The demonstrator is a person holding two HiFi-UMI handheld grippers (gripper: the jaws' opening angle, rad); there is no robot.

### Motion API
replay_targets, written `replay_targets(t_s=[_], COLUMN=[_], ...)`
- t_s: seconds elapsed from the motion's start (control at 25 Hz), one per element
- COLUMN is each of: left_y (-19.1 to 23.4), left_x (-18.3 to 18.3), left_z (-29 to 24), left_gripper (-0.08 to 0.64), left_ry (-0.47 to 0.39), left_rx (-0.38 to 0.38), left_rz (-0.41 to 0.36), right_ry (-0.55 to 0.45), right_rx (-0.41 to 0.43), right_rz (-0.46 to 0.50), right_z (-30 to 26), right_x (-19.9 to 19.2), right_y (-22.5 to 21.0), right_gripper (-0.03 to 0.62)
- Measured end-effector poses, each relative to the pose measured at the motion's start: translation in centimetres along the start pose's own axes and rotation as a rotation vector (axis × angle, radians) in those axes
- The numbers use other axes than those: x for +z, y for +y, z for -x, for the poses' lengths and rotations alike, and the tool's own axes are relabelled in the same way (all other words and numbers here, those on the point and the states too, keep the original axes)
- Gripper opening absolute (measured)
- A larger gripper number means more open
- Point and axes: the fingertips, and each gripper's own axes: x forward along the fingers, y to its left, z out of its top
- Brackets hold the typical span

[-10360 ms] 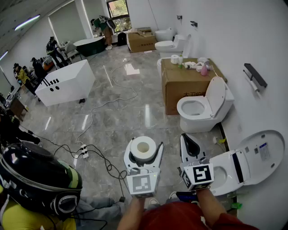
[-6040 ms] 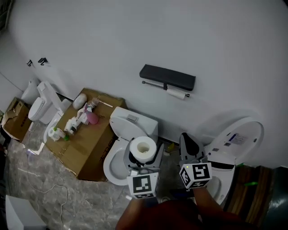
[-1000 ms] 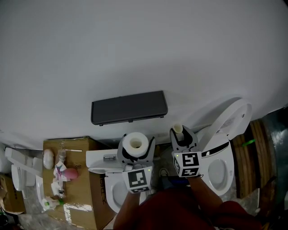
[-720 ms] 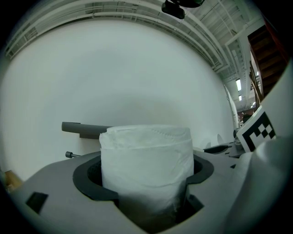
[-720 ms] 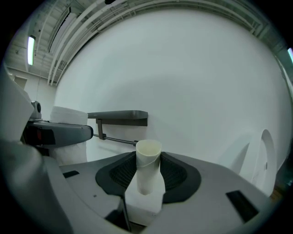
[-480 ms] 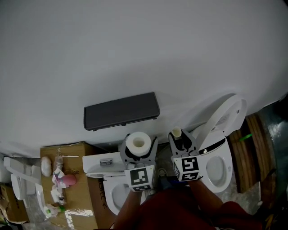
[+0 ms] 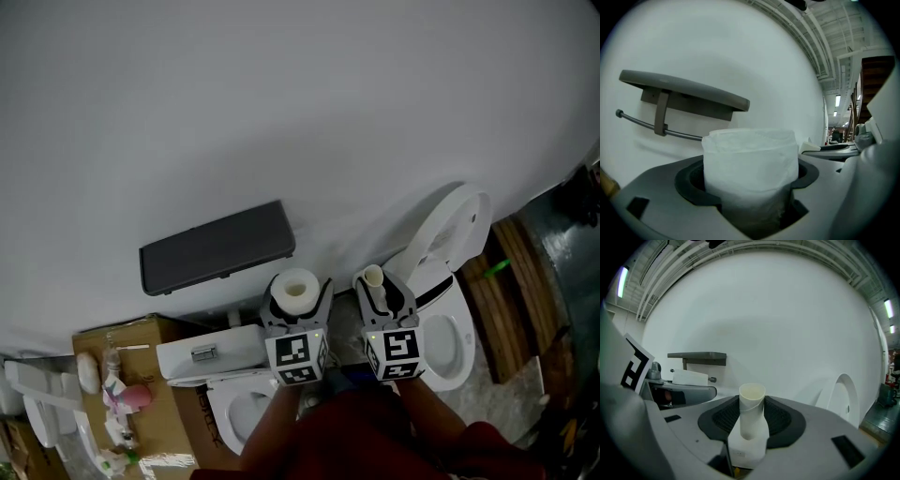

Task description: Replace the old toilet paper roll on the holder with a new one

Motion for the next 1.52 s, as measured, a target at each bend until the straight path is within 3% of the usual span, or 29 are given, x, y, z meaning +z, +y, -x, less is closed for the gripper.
replay_targets(t_s=[0.16, 0.36, 0.56, 0.84, 1.2, 1.4, 1.52], left_y=[-0.7, -0.3, 0.6, 2.7, 4.4, 5.2, 5.5], left_x=[-1.3, -2.0, -1.2, 1.3, 2.8, 3.2, 4.0], left_z=[-2.2, -4.9, -6.5, -7.1, -6.7, -6.6, -6.3], left_gripper=[0.439, 0.439, 0.439, 0.439, 0.439, 0.439, 0.439], left_ry=[0.045, 0.079, 0.049, -0.084, -0.263, -0.326, -0.381], left_rx=[-0.032, -0.044, -0.052, -0.059, -0.145, -0.154, -0.171], left_rz=[0.101, 0.342, 0.574, 0.767, 1.066, 1.126, 1.216], right_ry=[-0.001, -0.006, -0.012, -0.022, -0.032, -0.041, -0.044], right_rx=[-0.021, -0.018, -0.005, 0.012, 0.044, 0.056, 0.060], right_rz=[-0.013, -0.020, -0.021, -0.014, -0.002, 0.008, 0.006], right_z=[-0.2, -0.9, -1.5, -2.4, -3.6, -4.3, -4.6], right_x=[-0.1, 0.2, 0.4, 0.9, 1.9, 2.1, 2.1], right_y=[-1.4, -2.0, -2.0, -2.2, -1.1, -0.6, -0.3], right_gripper=[0.169, 0.169, 0.170, 0.169, 0.169, 0.169, 0.169])
